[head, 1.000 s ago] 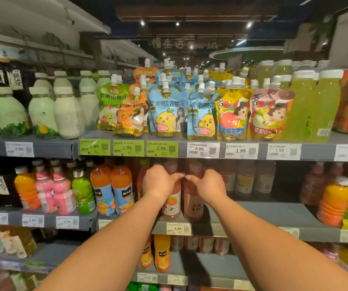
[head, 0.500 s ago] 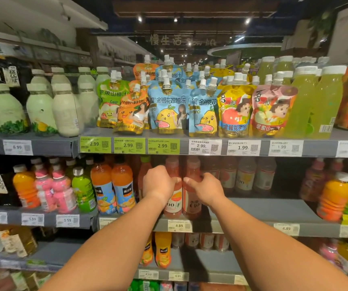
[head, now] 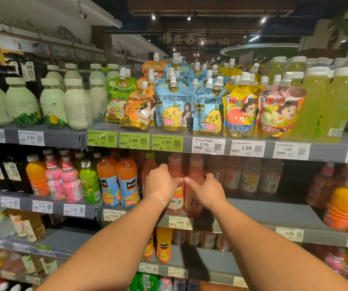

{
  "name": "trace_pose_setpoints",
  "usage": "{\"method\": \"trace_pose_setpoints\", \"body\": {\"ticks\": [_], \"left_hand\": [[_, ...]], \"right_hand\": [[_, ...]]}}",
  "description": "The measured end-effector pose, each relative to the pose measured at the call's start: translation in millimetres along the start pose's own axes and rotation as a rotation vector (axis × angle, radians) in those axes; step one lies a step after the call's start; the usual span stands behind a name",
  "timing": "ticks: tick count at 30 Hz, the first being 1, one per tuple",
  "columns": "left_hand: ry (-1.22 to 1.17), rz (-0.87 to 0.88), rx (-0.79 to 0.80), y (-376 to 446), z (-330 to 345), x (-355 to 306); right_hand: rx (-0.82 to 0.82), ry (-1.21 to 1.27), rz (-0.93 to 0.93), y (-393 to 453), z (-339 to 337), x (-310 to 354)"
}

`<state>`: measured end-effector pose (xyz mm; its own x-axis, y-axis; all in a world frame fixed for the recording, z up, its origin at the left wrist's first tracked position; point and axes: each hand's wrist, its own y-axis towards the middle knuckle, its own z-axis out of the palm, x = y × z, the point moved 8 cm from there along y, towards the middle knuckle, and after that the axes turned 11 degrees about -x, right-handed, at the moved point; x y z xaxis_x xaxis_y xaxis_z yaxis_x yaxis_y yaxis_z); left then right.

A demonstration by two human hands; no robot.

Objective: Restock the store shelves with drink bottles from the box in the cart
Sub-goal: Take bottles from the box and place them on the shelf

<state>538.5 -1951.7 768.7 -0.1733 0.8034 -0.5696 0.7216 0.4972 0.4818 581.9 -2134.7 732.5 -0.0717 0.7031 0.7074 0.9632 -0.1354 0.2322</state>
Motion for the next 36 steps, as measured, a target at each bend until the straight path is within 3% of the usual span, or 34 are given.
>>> {"method": "trace_pose_setpoints", "body": {"ticks": [6,10,18,22,29,36], "left_hand": [[-0.013,0.077,-0.136,-19.6,-25.3,10.2],[0.018,0.015,-0.158,-31.9,-43.2,35.7],[0.181,-0.065,-0.074,-61.8,-103.7,132.6],[0.329,-0.128,-0.055,-79.9,-169.2,215.6],[0.498,-0.436,-0.088,-135.5,-306.8,387.1],[0.609,-0.702,-0.204,-186.4,-394.6,495.9]], "right_hand": [[-0.394,-0.066,-0.276,-23.1,-36.5,16.1],[-0.405,-0.09,-0.364,-34.7,-42.8,23.2],[-0.155,-0.172,-0.448,-103.6,2.5,40.3],[0.07,-0.16,-0.583,-167.6,72.1,112.1],[0.447,-0.142,-0.801,-313.7,208.4,251.3],[0.634,-0.036,-0.995,-415.1,305.7,335.2]]}}
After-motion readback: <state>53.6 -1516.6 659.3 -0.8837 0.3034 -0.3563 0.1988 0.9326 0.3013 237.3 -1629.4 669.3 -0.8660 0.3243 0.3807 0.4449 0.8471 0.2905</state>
